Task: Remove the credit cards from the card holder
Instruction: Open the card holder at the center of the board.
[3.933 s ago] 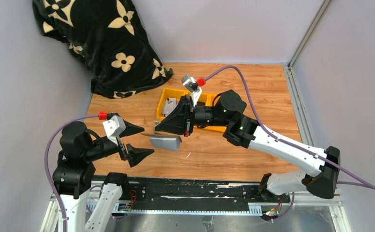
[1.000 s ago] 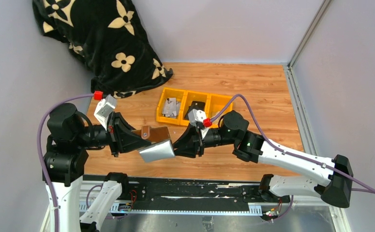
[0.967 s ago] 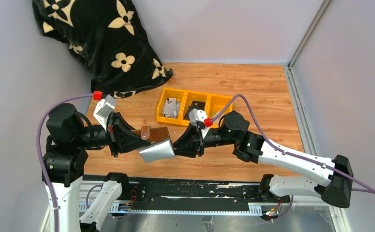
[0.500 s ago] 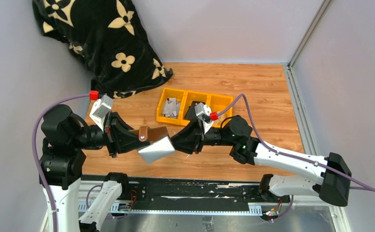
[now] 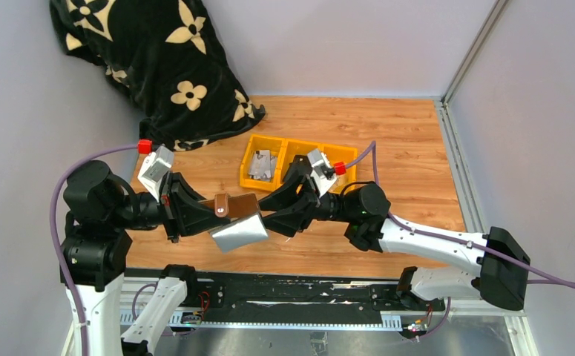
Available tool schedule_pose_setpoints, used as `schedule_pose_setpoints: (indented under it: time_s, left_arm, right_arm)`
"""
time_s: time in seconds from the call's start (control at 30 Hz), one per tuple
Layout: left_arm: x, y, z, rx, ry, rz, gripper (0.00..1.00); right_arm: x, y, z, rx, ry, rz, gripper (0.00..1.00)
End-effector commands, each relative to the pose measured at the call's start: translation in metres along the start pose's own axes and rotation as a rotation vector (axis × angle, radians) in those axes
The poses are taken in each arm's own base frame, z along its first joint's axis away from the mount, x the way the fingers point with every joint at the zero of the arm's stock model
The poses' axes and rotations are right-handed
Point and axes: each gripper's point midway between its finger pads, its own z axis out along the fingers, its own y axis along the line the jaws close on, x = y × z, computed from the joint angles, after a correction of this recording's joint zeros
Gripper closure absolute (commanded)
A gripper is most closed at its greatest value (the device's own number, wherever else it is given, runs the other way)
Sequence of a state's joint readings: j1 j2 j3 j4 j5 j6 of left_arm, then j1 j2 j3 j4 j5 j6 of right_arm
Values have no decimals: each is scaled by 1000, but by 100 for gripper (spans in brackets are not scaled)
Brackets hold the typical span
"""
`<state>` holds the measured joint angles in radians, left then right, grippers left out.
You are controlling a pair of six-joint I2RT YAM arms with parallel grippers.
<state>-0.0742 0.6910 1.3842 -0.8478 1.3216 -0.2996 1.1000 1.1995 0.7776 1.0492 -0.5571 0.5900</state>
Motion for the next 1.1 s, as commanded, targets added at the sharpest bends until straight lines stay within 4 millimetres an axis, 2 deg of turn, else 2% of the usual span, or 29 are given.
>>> schedule_pose_setpoints:
  time_s: [0.0, 0.2, 0.4, 0.47, 0.53, 0.63, 0.73, 0.83, 0.93, 1.07]
  left_arm:
    - [3, -5, 0, 19, 12, -80, 100]
    - [-1, -8, -1, 23, 11, -78, 100]
    - [-6, -10, -1, 27, 10, -77, 100]
    - [-7, -11, -1, 26, 8, -75, 100]
    - [-7, -10, -1, 21, 7, -73, 100]
    - [-5, -8, 0, 16, 7, -80, 100]
    - [-4, -7, 0, 16, 8, -95, 100]
    - [-9, -11, -1, 18, 5, -85, 100]
    - [-9, -11, -1, 12, 1, -69, 100]
    - [0, -3, 0, -2, 4, -90, 100]
  right_arm:
    - [-39, 31, 9, -105, -110, -46, 51]
    - [-29, 34, 14, -136, -56, -49, 55]
    - [-4, 59, 0, -275, 57, 3, 56]
    - [1, 60, -3, -270, 66, 15, 59]
    - [0, 52, -2, -220, 46, 17, 62]
    - [-8, 43, 7, -148, 26, -3, 61]
    - [-13, 43, 19, -135, 47, -33, 61]
    - [-11, 50, 21, -175, 70, -33, 59]
    - [-9, 44, 22, -131, 57, -18, 58]
    - [-19, 42, 38, -101, 33, -38, 53]
